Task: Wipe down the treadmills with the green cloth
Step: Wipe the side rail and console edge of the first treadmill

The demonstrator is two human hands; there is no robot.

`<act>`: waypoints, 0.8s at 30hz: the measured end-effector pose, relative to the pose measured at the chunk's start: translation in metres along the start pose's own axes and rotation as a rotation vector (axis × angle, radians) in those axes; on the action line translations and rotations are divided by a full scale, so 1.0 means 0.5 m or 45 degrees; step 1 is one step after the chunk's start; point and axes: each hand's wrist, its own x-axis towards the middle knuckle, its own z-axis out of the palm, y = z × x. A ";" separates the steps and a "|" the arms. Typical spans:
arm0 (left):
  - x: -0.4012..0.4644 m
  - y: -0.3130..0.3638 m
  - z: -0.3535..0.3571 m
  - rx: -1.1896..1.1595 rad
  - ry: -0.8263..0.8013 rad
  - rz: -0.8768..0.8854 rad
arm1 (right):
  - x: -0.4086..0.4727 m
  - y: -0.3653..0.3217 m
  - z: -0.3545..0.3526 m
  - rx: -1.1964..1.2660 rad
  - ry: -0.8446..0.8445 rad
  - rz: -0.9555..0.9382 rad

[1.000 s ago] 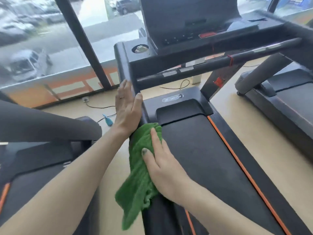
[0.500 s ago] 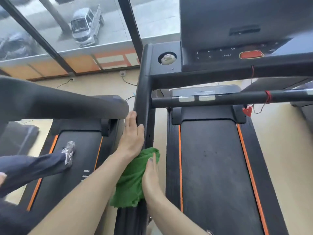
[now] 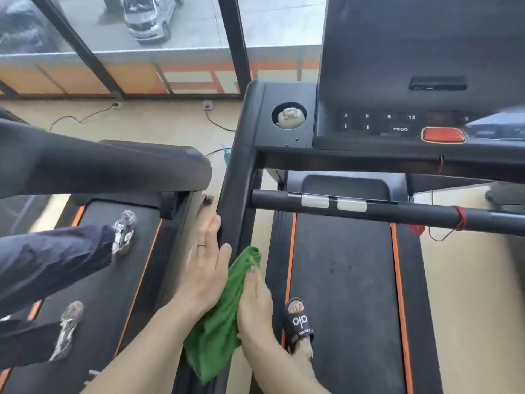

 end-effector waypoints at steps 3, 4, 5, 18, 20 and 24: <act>0.011 0.022 -0.008 -0.040 0.018 -0.086 | 0.078 -0.131 -0.046 0.288 0.114 0.230; 0.027 0.037 -0.015 -0.034 0.086 -0.122 | 0.087 -0.179 -0.066 0.324 0.118 0.172; 0.047 0.052 -0.022 -0.035 0.164 -0.159 | 0.089 -0.225 -0.083 0.319 0.108 0.033; 0.333 0.145 0.020 0.162 0.481 -0.300 | 0.402 -0.367 -0.167 -1.927 0.175 -1.476; 0.332 0.146 0.020 0.199 0.492 -0.297 | 0.373 -0.363 -0.181 -1.941 0.293 -1.390; 0.344 0.152 0.029 0.327 0.522 -0.294 | 0.357 -0.364 -0.160 -1.955 0.278 -1.252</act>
